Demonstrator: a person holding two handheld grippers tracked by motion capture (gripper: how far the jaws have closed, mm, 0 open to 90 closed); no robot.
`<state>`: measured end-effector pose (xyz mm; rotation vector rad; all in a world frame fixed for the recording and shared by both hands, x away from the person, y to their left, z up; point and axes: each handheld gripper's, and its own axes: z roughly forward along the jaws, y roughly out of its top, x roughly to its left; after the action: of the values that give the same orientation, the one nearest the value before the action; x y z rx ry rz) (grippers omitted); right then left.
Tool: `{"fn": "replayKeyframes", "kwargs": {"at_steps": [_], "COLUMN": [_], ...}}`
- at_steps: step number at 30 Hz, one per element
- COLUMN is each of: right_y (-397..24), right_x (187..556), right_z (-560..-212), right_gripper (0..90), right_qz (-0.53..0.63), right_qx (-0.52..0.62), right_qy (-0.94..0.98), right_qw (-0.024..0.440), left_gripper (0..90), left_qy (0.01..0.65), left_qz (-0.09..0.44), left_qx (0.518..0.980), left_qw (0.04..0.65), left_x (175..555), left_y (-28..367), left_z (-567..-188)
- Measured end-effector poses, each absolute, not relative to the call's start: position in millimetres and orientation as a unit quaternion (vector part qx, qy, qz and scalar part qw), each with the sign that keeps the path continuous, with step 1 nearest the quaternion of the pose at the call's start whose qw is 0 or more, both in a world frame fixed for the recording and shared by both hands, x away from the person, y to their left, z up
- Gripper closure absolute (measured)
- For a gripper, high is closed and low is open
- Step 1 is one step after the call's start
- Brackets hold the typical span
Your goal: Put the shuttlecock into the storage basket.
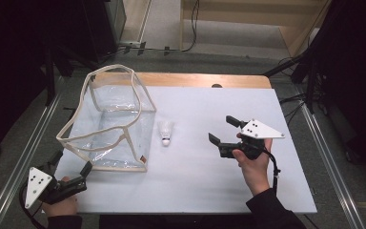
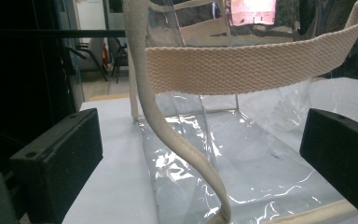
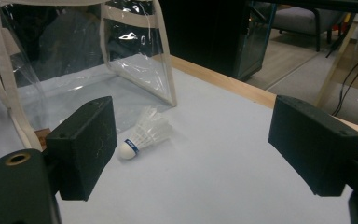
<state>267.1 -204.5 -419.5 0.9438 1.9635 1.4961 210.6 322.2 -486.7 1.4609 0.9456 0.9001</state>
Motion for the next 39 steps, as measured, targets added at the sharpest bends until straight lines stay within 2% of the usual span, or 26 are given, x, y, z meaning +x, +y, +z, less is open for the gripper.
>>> {"fn": "replayKeyframes", "kwargs": {"at_steps": [23, 39], "right_y": [-165, -144], "right_x": [289, 306], "right_z": [-411, -415], "right_gripper": [25.7, 39.1], "right_qz": [0.536, 0.527], "right_qx": [0.323, 0.311], "right_qy": [0.749, 0.768], "right_qw": [0.217, 0.189], "left_gripper": [0.0, 0.0], "left_qy": [0.401, 0.400], "left_qz": [0.381, 0.381], "left_qx": [0.619, 0.619], "left_qw": [0.558, 0.559], "left_x": [211, 210], "left_y": [322, 322], "left_z": [-487, -487]}}
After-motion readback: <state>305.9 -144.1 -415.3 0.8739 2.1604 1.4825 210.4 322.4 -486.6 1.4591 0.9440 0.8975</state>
